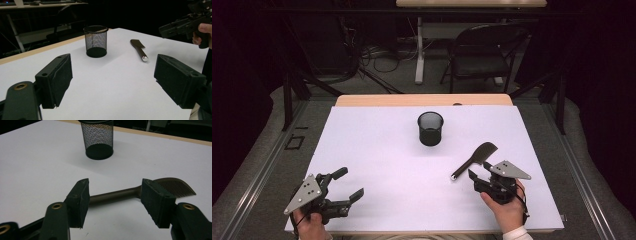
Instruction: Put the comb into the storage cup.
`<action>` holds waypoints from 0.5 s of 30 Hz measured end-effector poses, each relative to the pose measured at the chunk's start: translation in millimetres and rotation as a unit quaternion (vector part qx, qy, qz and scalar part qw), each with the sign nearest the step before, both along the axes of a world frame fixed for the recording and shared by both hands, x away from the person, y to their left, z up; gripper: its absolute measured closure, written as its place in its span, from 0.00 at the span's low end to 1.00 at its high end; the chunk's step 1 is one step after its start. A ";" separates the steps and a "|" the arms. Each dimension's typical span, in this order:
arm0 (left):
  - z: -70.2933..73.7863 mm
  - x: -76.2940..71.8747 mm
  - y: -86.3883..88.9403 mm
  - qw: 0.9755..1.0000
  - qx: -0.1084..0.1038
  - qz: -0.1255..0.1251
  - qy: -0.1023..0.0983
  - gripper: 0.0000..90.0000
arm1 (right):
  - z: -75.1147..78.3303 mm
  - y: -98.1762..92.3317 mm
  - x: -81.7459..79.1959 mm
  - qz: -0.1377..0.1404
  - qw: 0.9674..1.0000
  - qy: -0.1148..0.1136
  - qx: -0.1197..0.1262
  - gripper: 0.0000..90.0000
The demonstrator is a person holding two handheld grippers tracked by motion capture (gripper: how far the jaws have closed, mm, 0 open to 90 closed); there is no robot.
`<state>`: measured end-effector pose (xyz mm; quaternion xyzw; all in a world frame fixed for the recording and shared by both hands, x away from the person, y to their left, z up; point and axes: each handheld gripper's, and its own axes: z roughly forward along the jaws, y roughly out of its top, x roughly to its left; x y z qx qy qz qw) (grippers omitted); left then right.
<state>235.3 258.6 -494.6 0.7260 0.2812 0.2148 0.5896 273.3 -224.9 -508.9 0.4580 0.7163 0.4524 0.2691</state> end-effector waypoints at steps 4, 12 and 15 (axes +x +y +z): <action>0.3 -0.4 0.7 1.000 0.001 0.002 -0.001 0.17 | 5.0 6.0 5.4 0.007 1.000 0.004 -0.016 0.46; -0.7 0.4 0.2 1.000 0.000 0.003 0.001 0.17 | 18.9 18.9 24.3 0.014 1.000 0.007 -0.018 0.48; -0.9 0.5 0.3 1.000 0.000 0.003 0.002 0.17 | 20.4 22.3 28.2 0.017 1.000 0.011 -0.020 0.48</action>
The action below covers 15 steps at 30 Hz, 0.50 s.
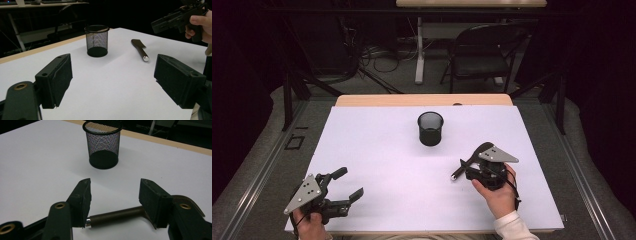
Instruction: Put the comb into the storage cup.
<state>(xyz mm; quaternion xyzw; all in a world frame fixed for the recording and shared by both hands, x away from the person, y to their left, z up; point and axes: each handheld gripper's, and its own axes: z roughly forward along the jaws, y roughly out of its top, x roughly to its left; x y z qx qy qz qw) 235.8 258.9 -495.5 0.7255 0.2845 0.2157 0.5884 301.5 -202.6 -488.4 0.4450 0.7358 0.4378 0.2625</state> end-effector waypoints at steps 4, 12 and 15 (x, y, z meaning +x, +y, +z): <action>-0.3 0.1 -0.4 1.000 0.001 -0.001 0.001 0.17 | 0.4 6.1 7.3 -0.001 1.000 0.010 0.004 0.51; -0.8 0.2 -0.9 1.000 0.002 -0.001 0.002 0.17 | -2.8 11.8 15.3 0.000 1.000 0.012 0.015 0.56; -0.9 0.4 -0.7 1.000 0.002 -0.001 0.002 0.17 | -5.4 14.6 19.2 -0.002 1.000 0.016 0.012 0.56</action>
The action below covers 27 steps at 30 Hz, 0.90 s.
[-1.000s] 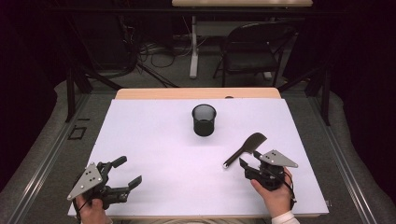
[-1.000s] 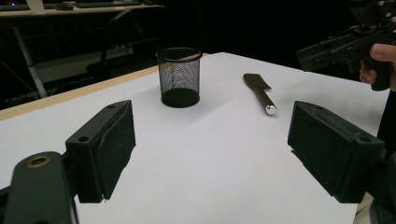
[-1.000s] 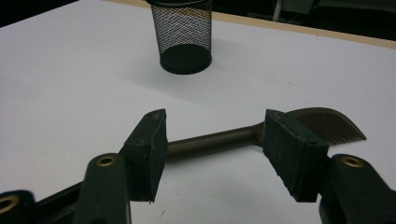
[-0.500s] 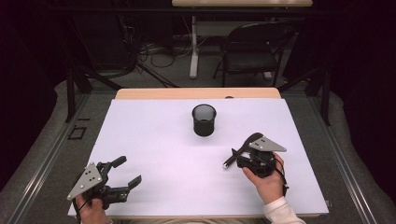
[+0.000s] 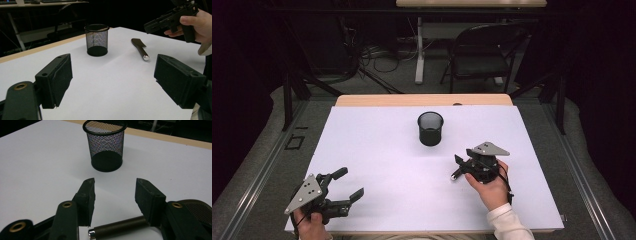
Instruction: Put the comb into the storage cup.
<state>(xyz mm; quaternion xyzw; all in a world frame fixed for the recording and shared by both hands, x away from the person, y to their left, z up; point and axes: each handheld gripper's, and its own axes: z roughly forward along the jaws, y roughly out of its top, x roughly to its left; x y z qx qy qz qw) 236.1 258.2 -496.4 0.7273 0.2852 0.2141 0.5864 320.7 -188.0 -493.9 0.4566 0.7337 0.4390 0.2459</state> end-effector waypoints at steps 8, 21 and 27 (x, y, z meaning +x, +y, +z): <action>-0.8 0.6 0.2 1.000 0.001 0.000 0.001 0.17 | -5.0 4.3 6.1 -0.006 1.000 0.006 0.004 0.55; -2.3 2.1 0.9 1.000 0.005 -0.002 0.006 0.17 | -26.9 6.2 15.2 -0.005 0.999 0.048 0.005 0.73; -2.8 2.8 1.2 1.000 0.007 -0.003 0.006 0.17 | -32.6 8.9 17.0 0.001 0.998 0.058 -0.010 0.86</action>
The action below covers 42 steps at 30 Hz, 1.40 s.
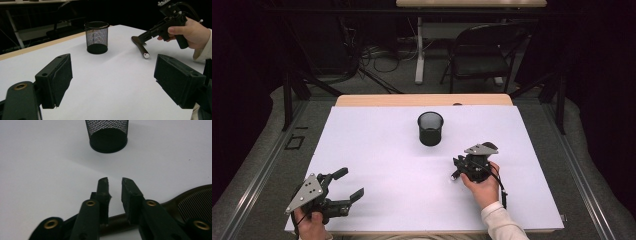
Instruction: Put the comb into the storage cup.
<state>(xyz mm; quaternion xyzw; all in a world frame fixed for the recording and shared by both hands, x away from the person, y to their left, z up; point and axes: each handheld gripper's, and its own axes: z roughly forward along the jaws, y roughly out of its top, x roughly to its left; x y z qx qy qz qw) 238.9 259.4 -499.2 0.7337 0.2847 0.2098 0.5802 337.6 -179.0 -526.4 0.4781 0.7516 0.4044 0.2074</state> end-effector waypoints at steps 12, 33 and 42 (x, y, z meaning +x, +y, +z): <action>-0.9 0.6 -0.3 1.000 0.002 0.000 0.002 0.17 | -8.3 3.4 2.6 0.010 1.000 0.016 -0.011 1.00; -2.5 2.1 -0.4 1.000 0.005 -0.001 0.006 0.17 | -21.1 4.7 7.3 0.012 0.999 0.048 -0.023 1.00; -2.8 2.4 -0.1 1.000 0.005 -0.001 0.007 0.17 | -22.7 3.9 6.9 0.008 0.998 0.058 -0.027 1.00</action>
